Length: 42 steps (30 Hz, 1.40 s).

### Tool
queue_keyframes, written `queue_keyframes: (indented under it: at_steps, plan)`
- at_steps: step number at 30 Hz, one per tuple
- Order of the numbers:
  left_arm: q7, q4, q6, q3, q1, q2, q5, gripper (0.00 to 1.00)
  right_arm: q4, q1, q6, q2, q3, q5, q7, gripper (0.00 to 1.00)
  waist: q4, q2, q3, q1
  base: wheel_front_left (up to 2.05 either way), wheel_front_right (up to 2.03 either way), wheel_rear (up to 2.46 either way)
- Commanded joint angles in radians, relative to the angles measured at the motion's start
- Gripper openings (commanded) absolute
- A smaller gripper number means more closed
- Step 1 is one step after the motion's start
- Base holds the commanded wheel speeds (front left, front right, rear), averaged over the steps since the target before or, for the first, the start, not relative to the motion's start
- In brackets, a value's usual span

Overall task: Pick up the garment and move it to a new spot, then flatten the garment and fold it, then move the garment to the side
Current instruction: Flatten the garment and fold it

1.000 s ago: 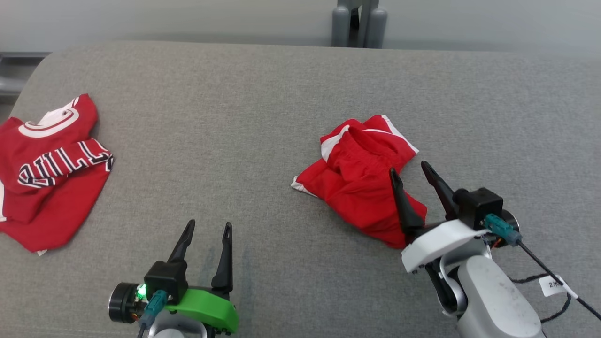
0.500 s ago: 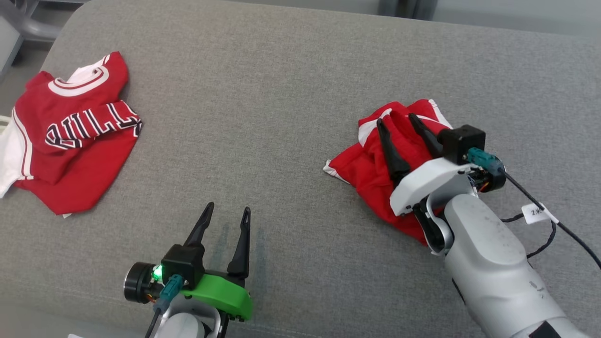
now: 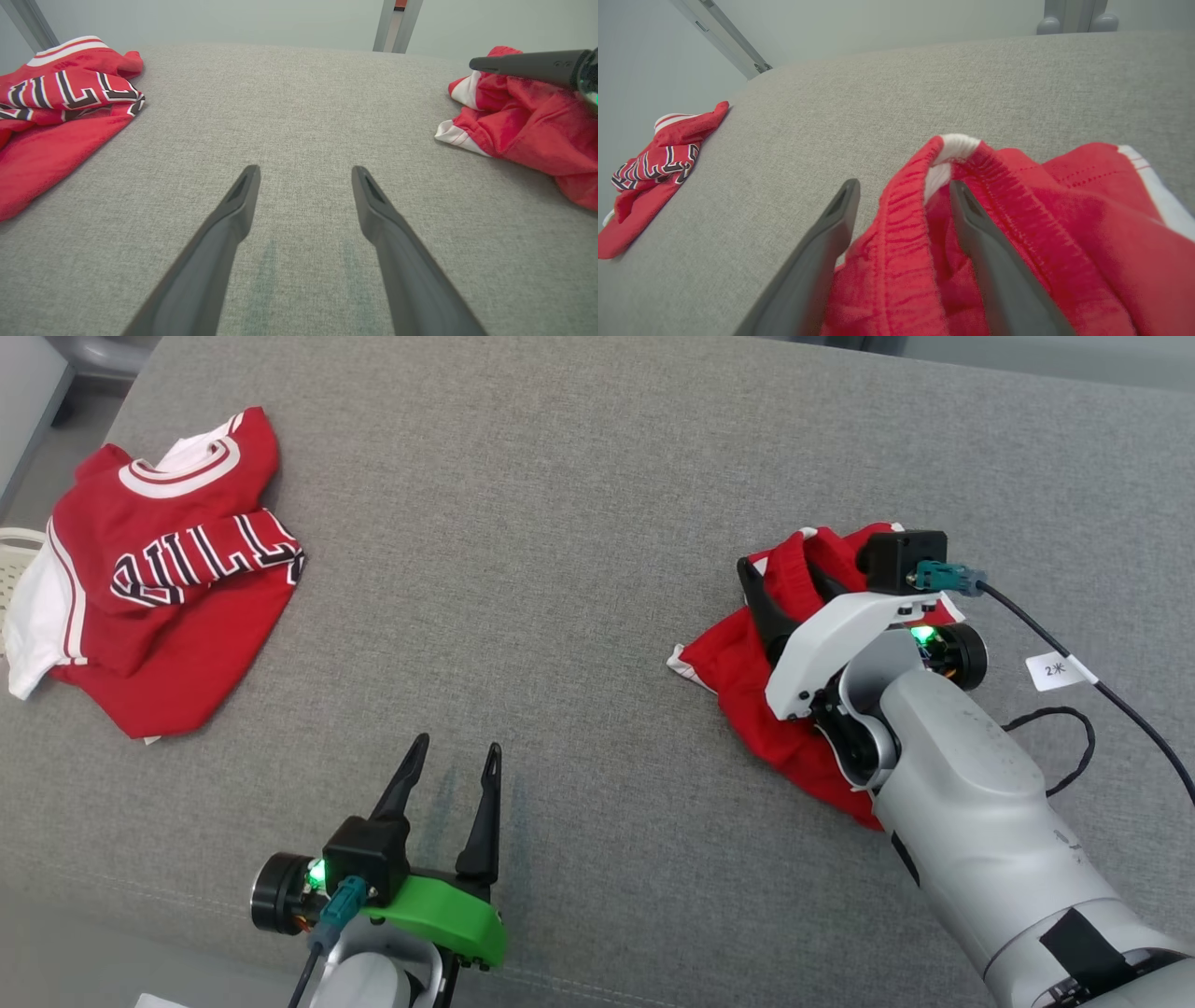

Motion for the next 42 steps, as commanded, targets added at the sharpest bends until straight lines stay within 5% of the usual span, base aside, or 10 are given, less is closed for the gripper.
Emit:
queue_keyframes:
  at_steps: [1, 13, 23, 32, 41, 42]
  plan:
    - [0.0, -0.002, 0.003, 0.002, -0.009, 0.002, -0.012, 1.0, 0.005, -0.017, -0.001, -0.004, 0.003, 0.003, -0.016, 0.04, -0.001, 0.0, -0.001, 0.0, 0.0, 0.0, 0.0]
    - [0.0, 0.005, 0.012, -0.019, -0.014, 0.002, -0.016, 1.0, -0.057, -0.142, -0.001, -0.056, 0.057, -0.027, -0.164, 0.0, 0.039, 0.0, -0.017, 0.0, 0.0, 0.0, 0.0]
    - [0.0, 0.026, 0.028, -0.029, 0.016, 0.002, -0.03, 1.0, -0.416, -0.328, -0.001, -0.105, 0.265, -0.153, -0.181, 0.0, 0.076, 0.0, -0.04, 0.0, 0.0, 0.0, 0.0]
    - [0.0, 0.031, 0.033, 0.0, 0.007, 0.002, -0.023, 1.0, -0.51, -0.05, -0.002, -0.224, 0.503, -0.115, -0.182, 0.0, -0.032, 0.0, -0.028, 0.0, 0.0, 0.0, 0.0]
    - [0.001, 0.027, 0.022, 0.033, -0.031, 0.003, 0.002, 1.0, -0.396, 0.289, -0.002, -0.343, 0.249, -0.201, -0.182, 0.0, -0.145, 0.0, -0.017, 0.0, 0.0, 0.0, 0.0]
    - [0.001, 0.026, 0.022, 0.038, -0.032, 0.003, 0.004, 1.0, -0.388, 0.307, -0.002, -0.335, 0.209, -0.21, -0.182, 0.38, -0.153, 0.0, -0.018, 0.0, 0.0, 0.0, 0.0]
